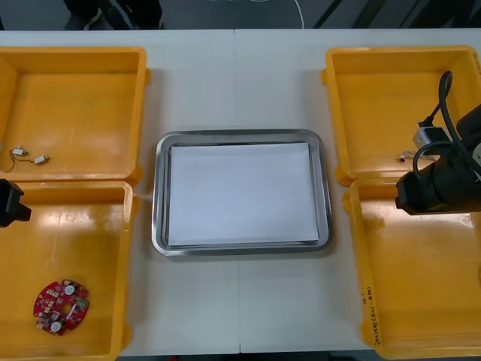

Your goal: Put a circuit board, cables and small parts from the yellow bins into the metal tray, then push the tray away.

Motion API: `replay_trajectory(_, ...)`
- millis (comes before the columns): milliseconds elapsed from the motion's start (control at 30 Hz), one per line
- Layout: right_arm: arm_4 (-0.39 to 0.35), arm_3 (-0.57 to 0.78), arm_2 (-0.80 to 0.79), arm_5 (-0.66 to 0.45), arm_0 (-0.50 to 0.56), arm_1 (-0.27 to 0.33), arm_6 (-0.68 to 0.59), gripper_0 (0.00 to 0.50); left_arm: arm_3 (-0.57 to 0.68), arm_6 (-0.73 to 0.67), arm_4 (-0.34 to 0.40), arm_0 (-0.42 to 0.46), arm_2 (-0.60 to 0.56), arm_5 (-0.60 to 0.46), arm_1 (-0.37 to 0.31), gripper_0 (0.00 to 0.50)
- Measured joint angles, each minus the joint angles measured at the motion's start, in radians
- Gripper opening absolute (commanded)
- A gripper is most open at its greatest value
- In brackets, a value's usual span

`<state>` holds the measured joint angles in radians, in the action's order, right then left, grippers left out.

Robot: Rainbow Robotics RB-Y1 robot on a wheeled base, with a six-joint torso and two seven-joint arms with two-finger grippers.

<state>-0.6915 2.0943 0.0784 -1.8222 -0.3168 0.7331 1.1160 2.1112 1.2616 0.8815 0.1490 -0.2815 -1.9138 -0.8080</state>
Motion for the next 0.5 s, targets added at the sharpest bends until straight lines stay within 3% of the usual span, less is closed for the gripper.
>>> replay_trajectory(500, 0.000, 0.000, 0.000, 0.000, 0.000, 0.000, 0.000, 0.500, 0.000, 0.000, 0.000, 0.000, 0.000, 0.000, 0.000, 0.500)
